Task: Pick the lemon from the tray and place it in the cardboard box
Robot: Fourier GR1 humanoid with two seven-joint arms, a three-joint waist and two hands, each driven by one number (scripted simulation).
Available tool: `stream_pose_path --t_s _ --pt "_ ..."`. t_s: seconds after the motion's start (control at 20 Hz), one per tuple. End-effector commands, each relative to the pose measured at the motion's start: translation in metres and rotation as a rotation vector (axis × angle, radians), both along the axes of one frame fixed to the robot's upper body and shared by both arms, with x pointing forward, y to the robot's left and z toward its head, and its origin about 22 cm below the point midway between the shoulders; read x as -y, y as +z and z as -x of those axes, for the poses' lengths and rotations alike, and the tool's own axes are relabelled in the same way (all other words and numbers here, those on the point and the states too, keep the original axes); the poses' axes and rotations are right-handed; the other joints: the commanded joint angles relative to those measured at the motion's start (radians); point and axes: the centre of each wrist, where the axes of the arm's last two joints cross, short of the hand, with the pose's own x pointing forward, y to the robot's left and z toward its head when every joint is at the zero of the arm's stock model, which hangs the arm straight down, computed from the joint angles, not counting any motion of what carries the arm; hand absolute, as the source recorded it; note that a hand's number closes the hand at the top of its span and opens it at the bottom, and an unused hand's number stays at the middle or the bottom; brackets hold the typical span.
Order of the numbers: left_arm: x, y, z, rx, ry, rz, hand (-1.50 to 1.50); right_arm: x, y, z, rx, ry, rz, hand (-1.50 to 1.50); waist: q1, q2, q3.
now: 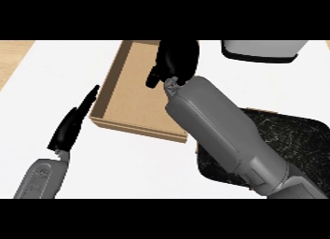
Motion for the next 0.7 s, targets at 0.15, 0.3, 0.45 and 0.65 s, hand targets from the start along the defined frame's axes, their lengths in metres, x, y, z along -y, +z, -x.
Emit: stream_pose_path --t_s 0.15,0.3,0.45,0.65 --pt "0.002 0.001 -0.001 -0.002 -0.004 0.014 0.00 0.001 -0.005 -0.001 0.192 -0.074 -0.365 -1.50 -0.003 0.000 0.000" --pt "-0.008 -0.003 0.003 -0.006 0.032 0.006 0.00 0.009 -0.003 -0.009 0.224 -0.126 -0.481 -1.50 -0.024 -0.002 0.000" --pt "-0.014 -0.001 0.001 -0.002 0.032 0.002 0.00 0.016 -0.032 0.000 0.314 -0.157 -0.577 -1.50 -0.038 -0.004 0.000" --pt "-0.025 -0.015 0.019 -0.011 0.047 0.009 0.00 0.028 -0.051 0.001 0.438 -0.170 -0.607 -1.50 -0.059 -0.011 0.000"
